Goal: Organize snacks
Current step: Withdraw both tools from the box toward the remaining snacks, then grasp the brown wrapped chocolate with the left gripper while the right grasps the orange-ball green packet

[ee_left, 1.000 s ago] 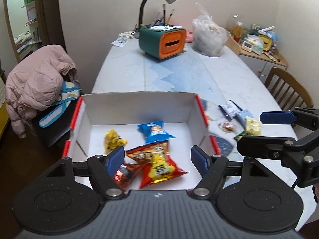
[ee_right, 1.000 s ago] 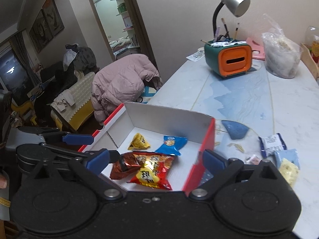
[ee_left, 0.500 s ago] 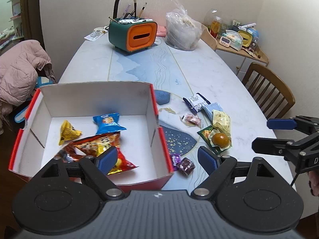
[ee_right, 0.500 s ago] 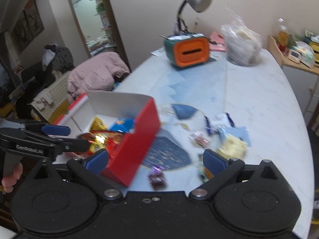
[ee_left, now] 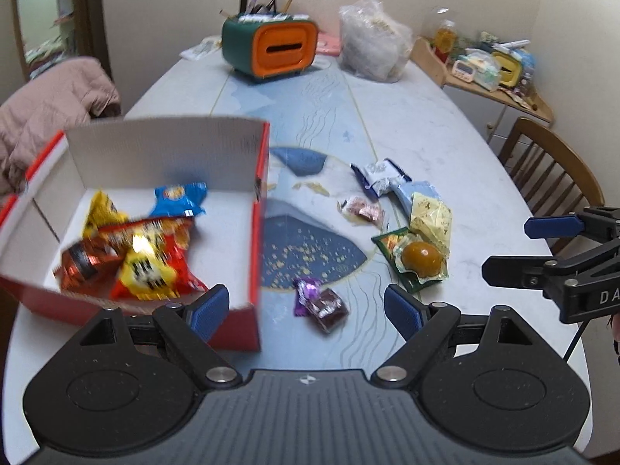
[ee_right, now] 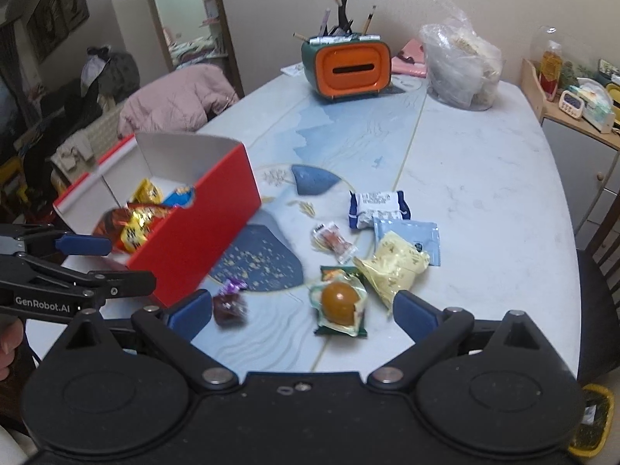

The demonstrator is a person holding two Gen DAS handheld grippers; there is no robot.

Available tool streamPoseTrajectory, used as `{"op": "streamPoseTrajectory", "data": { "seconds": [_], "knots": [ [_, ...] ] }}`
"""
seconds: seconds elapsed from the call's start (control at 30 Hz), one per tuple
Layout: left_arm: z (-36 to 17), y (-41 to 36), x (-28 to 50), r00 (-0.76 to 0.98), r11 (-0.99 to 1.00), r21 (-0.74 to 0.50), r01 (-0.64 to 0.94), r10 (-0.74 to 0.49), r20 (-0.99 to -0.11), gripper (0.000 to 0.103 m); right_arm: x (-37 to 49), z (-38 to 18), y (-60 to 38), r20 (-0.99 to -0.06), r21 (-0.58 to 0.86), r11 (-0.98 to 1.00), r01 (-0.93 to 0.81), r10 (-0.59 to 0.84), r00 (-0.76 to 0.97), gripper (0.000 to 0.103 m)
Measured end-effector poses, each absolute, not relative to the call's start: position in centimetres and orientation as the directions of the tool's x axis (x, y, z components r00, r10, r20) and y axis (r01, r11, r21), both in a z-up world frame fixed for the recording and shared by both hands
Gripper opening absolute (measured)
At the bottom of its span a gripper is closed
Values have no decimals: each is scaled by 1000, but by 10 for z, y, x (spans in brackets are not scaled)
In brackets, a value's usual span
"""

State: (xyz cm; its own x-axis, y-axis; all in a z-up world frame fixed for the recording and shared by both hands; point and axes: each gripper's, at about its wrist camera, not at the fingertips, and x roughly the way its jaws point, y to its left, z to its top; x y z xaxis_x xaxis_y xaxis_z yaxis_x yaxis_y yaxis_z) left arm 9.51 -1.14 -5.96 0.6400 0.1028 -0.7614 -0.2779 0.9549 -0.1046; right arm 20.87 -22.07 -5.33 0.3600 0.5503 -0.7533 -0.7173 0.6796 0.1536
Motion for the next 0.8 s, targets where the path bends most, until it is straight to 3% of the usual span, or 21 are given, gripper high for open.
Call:
{"op": "streamPoseTrajectory", "data": {
  "seconds": [0.23, 0.8],
  "knots": [
    [-67, -45, 103, 651, 928, -49, -368, 220, -726, 88, 232, -82, -225, -785, 150, 634, -759, 543, 298, 94],
    [-128, -49, 134, 500, 773, -105, -626, 295, -814, 88, 266, -135, -216, -817, 180, 529, -829, 551, 173, 83]
  ]
}}
